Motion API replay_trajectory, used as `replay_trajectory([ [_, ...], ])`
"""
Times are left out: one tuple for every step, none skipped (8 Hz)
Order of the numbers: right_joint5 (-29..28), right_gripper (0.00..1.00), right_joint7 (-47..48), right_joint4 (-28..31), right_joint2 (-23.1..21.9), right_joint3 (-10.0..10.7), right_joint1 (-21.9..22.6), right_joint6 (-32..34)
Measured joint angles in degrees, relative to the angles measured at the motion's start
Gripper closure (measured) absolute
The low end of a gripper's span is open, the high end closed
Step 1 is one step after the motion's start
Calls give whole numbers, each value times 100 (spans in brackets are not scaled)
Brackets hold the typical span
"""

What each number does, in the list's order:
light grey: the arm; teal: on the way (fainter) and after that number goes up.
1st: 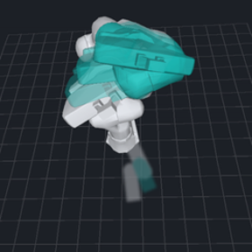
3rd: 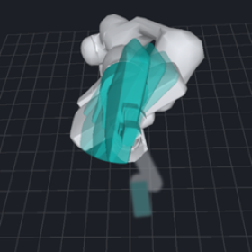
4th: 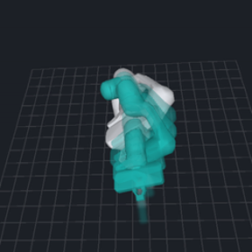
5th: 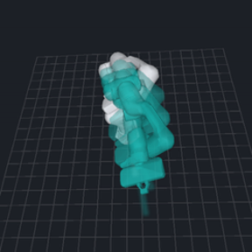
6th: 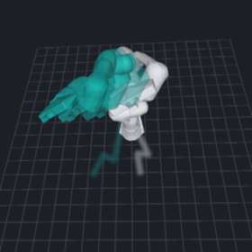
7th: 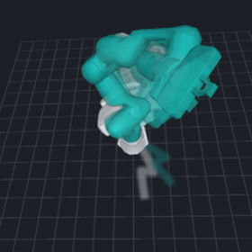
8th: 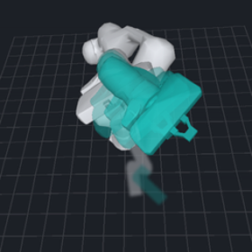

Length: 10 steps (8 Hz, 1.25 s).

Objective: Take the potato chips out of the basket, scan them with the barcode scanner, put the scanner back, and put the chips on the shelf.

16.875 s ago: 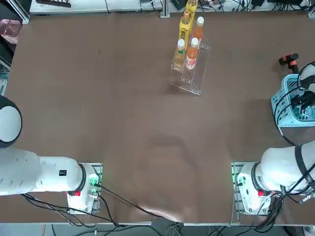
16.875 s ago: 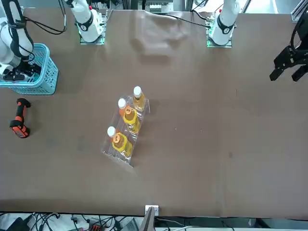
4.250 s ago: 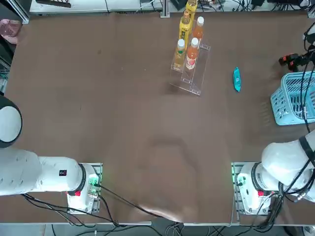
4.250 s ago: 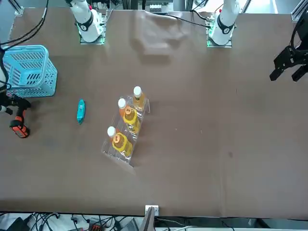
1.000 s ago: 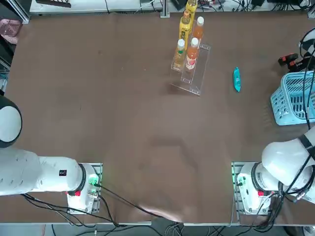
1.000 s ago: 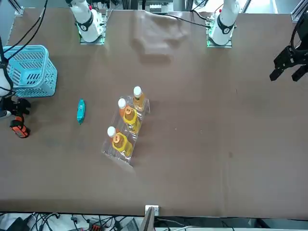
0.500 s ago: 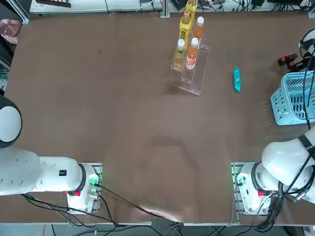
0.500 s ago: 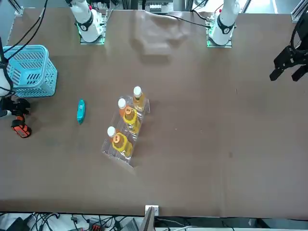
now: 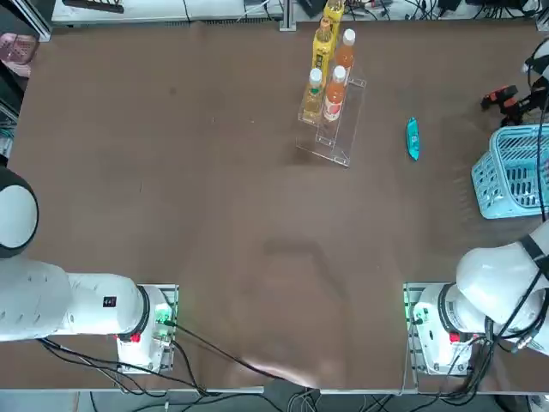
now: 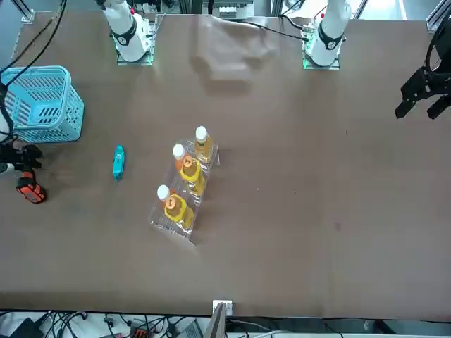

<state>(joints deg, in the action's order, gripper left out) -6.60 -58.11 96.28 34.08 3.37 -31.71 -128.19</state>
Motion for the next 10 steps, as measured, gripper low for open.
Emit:
replay_trajectory([
  [1,59,-17,-252,-15,-8,28,351],
  [16,59,-18,-478,-36,-15,81,661],
  [37,59,-18,-649,-88,-19,165,874],
  [44,59,22,-741,-189,-20,292,1030],
  [105,59,239,-779,-343,-21,465,1251],
  [250,59,666,-791,-517,-24,682,1512],
  [378,59,1177,-773,-689,-27,919,1751],
  [475,59,1736,-661,-883,-29,1180,1892],
  [595,59,2344,-388,-1139,-32,1447,1945],
  [694,59,2939,10,-1433,-34,1696,1952],
])
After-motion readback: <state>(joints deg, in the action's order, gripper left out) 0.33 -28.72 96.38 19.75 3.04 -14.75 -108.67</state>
